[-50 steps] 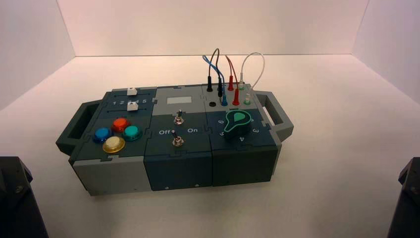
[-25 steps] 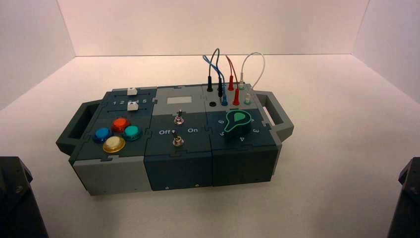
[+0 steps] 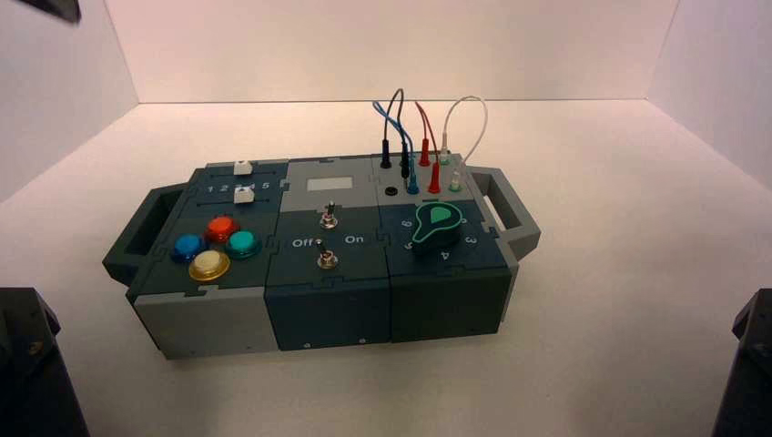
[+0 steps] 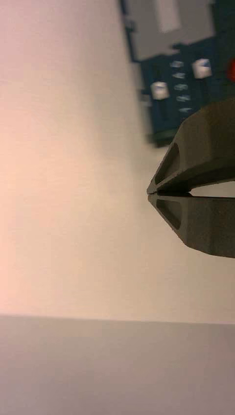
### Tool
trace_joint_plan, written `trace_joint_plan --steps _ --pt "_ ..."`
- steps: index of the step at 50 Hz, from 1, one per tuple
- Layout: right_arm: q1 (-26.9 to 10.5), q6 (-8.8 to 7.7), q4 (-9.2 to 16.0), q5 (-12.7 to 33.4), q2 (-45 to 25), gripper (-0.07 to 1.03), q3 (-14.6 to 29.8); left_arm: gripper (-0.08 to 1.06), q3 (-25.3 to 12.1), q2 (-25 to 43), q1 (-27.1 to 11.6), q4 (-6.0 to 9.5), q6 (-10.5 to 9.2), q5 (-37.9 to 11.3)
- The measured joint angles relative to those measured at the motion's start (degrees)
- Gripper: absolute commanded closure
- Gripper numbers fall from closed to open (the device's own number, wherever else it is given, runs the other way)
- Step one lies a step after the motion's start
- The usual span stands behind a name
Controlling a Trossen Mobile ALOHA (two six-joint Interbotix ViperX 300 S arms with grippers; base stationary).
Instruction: Move the box to the right.
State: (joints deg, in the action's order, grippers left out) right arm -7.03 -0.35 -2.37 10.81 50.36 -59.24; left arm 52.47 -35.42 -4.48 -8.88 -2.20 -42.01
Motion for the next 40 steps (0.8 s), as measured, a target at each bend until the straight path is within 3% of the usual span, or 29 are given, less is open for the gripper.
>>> trace_joint_plan --steps 11,23,40 --pt "0.0 0.0 0.1 0.4 0.0 0.99 0.4 1.01 0.0 5.7 -0.4 0.09 0.44 -3.5" --pt "0.0 0.09 0.2 1.1 0.3 0.99 0.6 1.01 -0.2 17.7 -3.9 0.09 0.44 -4.0" --pt "0.0 0.0 0.2 1.3 0.4 0.99 1.1 1.01 -1.5 24.8 -4.7 0.09 0.7 -6.9"
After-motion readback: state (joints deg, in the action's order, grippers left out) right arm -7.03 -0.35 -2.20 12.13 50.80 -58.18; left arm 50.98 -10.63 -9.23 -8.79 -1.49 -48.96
